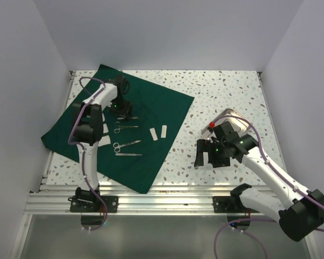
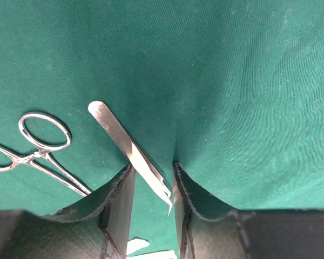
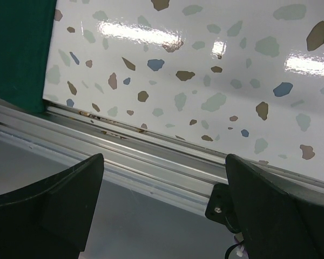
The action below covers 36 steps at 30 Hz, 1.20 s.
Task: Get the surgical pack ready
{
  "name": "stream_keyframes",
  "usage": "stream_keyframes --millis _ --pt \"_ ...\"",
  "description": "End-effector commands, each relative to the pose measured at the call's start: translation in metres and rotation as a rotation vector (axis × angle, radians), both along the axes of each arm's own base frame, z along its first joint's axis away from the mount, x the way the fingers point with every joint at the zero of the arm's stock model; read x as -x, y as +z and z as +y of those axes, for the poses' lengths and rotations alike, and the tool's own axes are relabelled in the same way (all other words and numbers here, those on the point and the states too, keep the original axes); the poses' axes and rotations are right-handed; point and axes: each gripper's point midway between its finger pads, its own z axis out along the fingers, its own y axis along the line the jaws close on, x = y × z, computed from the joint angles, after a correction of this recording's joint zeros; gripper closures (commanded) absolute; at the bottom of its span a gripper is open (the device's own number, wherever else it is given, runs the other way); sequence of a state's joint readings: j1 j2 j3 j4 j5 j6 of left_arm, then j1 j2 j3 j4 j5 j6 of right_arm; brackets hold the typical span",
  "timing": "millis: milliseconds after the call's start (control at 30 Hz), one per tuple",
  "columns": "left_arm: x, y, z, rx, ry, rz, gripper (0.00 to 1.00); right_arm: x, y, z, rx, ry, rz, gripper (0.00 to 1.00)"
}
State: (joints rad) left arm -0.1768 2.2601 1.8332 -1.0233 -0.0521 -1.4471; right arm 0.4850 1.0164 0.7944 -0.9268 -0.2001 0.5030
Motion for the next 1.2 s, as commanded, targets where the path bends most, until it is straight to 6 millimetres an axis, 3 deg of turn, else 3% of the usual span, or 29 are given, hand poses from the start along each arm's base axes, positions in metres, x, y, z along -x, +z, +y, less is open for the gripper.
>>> stream_keyframes --millis 0,133,333,533,567,600,633,667,700,733,767,800,833,867,900,933,1000,1100,1167 --pt "-0.001 0.000 0.004 -0.005 0.012 0.014 0.65 -0.009 0.006 0.001 -0.006 0.003 -0.051 0.01" --pt "0.000 0.000 0.005 -0.006 0.011 0.014 0.74 -0.010 0.006 0.001 -0.001 0.002 -0.052 0.01" --pt "0.000 0.017 0.001 0.022 -0.007 -0.015 1.00 -0.012 0.007 0.003 -0.004 0.004 -0.049 0.01" --pt "-0.003 0.072 -0.009 0.013 -0.136 -0.145 1.00 -0.030 0.027 0.014 0.005 0.042 -0.025 0.01" --pt "0.002 0.076 -0.010 0.001 -0.203 -0.153 1.00 -0.040 0.040 0.020 -0.014 0.048 -0.054 0.01" --pt "0.002 0.083 -0.016 -0.003 -0.257 -0.189 1.00 -0.045 0.040 0.024 -0.011 0.059 -0.034 0.01" --pt "0.005 0.101 -0.022 0.010 -0.316 -0.240 1.00 -0.049 0.046 0.030 -0.030 0.067 -0.033 0.01" --pt "0.017 0.098 -0.024 0.004 -0.425 -0.240 1.00 -0.054 0.051 0.035 -0.045 0.071 -0.032 0.01" --pt "0.014 0.104 -0.036 0.021 -0.496 -0.305 1.00 -0.064 0.064 0.044 -0.073 0.076 -0.062 0.01" --pt "0.023 0.129 -0.049 0.069 -0.571 -0.390 1.00 -0.069 0.065 0.053 -0.102 0.083 -0.038 0.01" --pt "0.043 0.115 -0.053 0.081 -0.674 -0.386 1.00 -0.073 0.068 0.059 -0.123 0.088 -0.036 0.01" --pt "0.037 0.129 -0.070 0.109 -0.749 -0.520 1.00 -0.083 0.079 0.068 -0.164 0.082 -0.061 0.01" --pt "0.067 0.138 -0.084 0.211 -0.832 -0.576 1.00 -0.089 0.077 0.075 -0.183 0.080 -0.038 0.02" --pt "0.077 0.145 -0.091 0.241 -0.901 -0.641 1.00 -0.092 0.081 0.083 -0.228 0.088 -0.025 0.02" --pt "0.086 0.181 -0.108 0.302 -0.979 -0.810 1.00 -0.103 0.092 0.093 -0.281 0.095 -0.051 0.04" --pt "0.104 0.169 -0.110 0.335 -1.022 -0.811 1.00 -0.108 0.091 0.100 -0.306 0.100 -0.034 0.05" --pt "0.126 0.189 -0.124 0.382 -1.116 -0.914 1.00 -0.120 0.104 0.117 -0.386 0.112 -0.051 0.09" --pt "0.167 0.188 -0.145 0.455 -1.259 -0.911 1.00 -0.132 0.108 0.141 -0.512 0.098 -0.036 0.15" --pt "0.187 0.187 -0.158 0.481 -1.318 -0.904 1.00 -0.134 0.099 0.152 -0.551 0.088 0.003 0.21"
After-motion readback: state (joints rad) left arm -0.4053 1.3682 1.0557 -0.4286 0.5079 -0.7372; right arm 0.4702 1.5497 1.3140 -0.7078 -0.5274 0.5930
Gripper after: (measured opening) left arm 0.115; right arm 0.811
